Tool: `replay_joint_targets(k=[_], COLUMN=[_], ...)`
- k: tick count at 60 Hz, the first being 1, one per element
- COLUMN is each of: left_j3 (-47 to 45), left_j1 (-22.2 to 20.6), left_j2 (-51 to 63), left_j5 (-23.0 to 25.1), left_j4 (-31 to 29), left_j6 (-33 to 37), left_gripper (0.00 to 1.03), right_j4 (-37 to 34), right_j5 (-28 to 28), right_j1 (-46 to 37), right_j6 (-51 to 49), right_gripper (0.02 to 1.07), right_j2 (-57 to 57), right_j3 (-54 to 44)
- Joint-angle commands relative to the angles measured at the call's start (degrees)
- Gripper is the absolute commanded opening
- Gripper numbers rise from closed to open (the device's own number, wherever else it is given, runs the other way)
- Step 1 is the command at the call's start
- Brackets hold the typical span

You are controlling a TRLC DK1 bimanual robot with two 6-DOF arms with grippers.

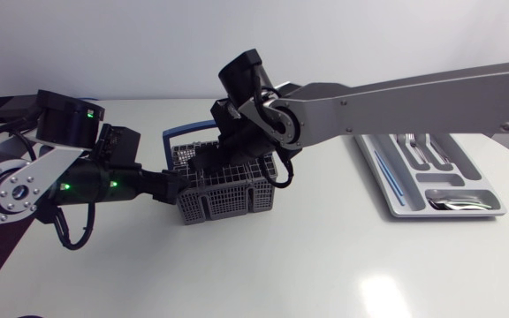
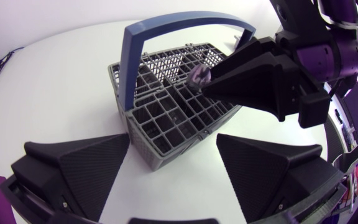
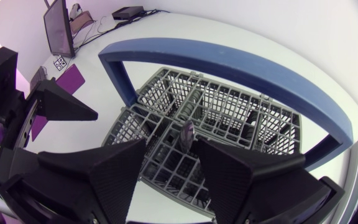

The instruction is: Unload the cutlery basket into the drawer organizer.

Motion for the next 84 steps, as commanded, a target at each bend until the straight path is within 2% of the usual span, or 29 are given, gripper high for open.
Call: replay_joint_targets(k=[1,45,51,58,60,70,79,84], left_j3=[-1.8,-2.8,-2.8,-2.8,-2.7,-2.5,-2.6,-2.7], left_j1=[0.6,1.6,1.6,1.6,1.6,1.6,1.3,1.4], left_j2=[1.0,1.5,1.8,2.7,3.0,3.1,3.1,3.1], left_j5=[0.8,1.9,1.9,1.9,1.9,2.0,2.0,2.0], left_j4=[1.0,2.9,3.4,4.4,4.7,4.7,4.7,4.7], left_j6=[1.1,1.5,1.3,1.3,1.3,1.3,1.2,1.2], left_gripper=[0.98,0.98,0.98,0.98,0.98,0.98,0.98,0.98], right_j4=[0.8,6.6,7.1,7.6,8.0,8.4,9.1,9.8], right_j5=[0.6,2.7,2.8,2.9,2.9,3.0,2.9,2.9], right_j1=[0.7,-0.2,-0.3,-0.4,-0.4,-0.5,-0.7,-0.8], right_j6=[1.9,2.1,2.1,2.1,2.1,2.0,2.0,1.9], right_gripper=[0.55,0.48,0.39,0.38,0.32,0.27,0.26,0.21], right_j2=[2.3,2.4,2.2,2.3,2.2,2.2,2.2,2.1], right_j3=[-1.2,-3.5,-3.7,-4.0,-4.2,-4.4,-4.8,-5.1])
